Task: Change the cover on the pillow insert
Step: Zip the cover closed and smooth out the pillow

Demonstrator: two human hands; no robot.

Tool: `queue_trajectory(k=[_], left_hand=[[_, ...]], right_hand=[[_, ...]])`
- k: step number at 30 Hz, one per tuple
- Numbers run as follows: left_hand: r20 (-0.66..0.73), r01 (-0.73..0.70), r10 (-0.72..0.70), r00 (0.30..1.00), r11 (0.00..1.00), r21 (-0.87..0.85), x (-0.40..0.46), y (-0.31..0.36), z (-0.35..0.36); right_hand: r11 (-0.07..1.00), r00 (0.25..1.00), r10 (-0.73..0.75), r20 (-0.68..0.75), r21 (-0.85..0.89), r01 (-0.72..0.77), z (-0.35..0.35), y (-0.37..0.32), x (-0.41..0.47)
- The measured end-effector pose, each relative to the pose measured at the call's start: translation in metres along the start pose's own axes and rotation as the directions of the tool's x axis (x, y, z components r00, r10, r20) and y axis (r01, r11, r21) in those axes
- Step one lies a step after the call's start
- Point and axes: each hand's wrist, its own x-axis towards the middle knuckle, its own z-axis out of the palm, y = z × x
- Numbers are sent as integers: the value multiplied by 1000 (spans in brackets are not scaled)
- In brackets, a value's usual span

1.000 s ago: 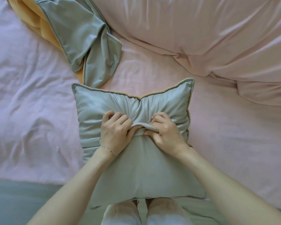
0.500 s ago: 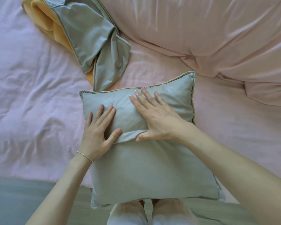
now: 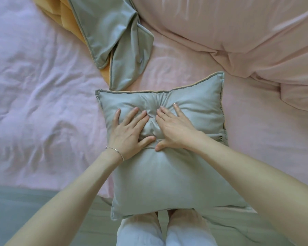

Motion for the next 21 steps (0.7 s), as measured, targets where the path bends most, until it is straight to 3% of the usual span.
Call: queue_trajectory(k=[4, 7, 10, 14, 18, 21], left_hand=[[-82, -41, 45, 996, 998, 54, 7, 6, 10], [-194, -61, 73, 978, 996, 67, 6, 4, 14], [-319, -76, 84, 944, 996, 38, 5, 4, 8], [-447, -144, 91, 890, 986, -85, -3, 13, -10], [-389, -112, 16, 921, 968, -225, -26, 23, -21], [-278, 61, -206, 938, 889, -453, -41, 12, -22]], right_hand=[[1000, 999, -7, -42, -1, 7, 8, 1, 10], [994, 977, -12, -211, 104, 35, 22, 2, 6], [976, 840, 64, -538, 209, 60, 38, -1, -7], [948, 715, 145, -684, 303, 97, 43, -8, -32], [948, 791, 169, -588, 316, 33, 33, -12, -55], [977, 845, 150, -513, 206, -48, 16, -25, -51]])
